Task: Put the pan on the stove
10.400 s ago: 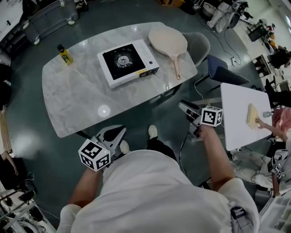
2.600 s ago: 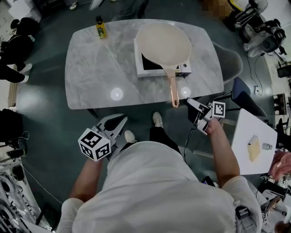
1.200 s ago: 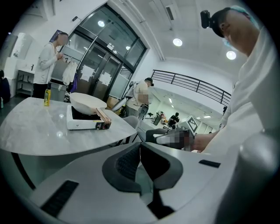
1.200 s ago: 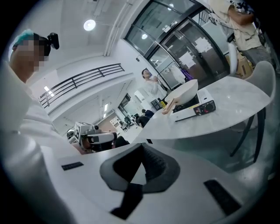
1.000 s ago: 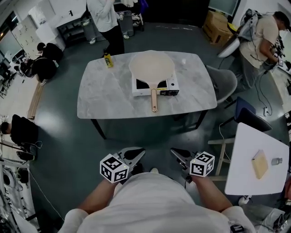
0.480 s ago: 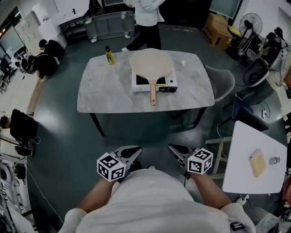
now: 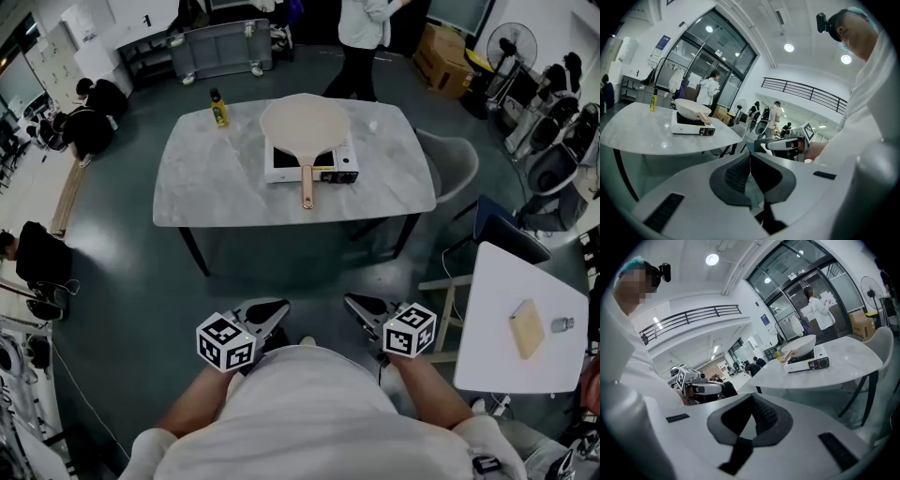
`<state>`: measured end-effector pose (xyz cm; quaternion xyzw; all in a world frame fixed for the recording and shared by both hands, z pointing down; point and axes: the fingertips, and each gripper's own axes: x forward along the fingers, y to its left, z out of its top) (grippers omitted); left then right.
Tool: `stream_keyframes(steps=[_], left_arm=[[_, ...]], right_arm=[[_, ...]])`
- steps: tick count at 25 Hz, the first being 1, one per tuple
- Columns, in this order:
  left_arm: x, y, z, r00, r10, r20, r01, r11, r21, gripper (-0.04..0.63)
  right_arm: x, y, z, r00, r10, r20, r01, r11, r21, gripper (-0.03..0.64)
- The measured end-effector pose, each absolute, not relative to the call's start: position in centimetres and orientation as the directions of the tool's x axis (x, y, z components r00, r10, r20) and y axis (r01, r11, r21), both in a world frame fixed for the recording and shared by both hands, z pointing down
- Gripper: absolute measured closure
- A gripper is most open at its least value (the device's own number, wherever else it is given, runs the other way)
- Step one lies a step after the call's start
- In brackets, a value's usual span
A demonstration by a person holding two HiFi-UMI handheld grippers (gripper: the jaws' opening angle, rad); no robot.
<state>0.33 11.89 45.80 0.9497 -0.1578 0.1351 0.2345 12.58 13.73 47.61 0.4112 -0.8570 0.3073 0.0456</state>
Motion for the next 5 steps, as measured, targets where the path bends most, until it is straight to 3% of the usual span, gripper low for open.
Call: stream_keyframes(steps=[5], left_arm=[[1.08, 12.14, 45.87, 0.915, -0.232, 0.329, -0.357, -0.845, 0.398, 0.577]], right_arm=[[13.30, 14.15, 47.87, -0.653, -0.682, 0.328, -0.735, 0.468, -0.490, 0.612]])
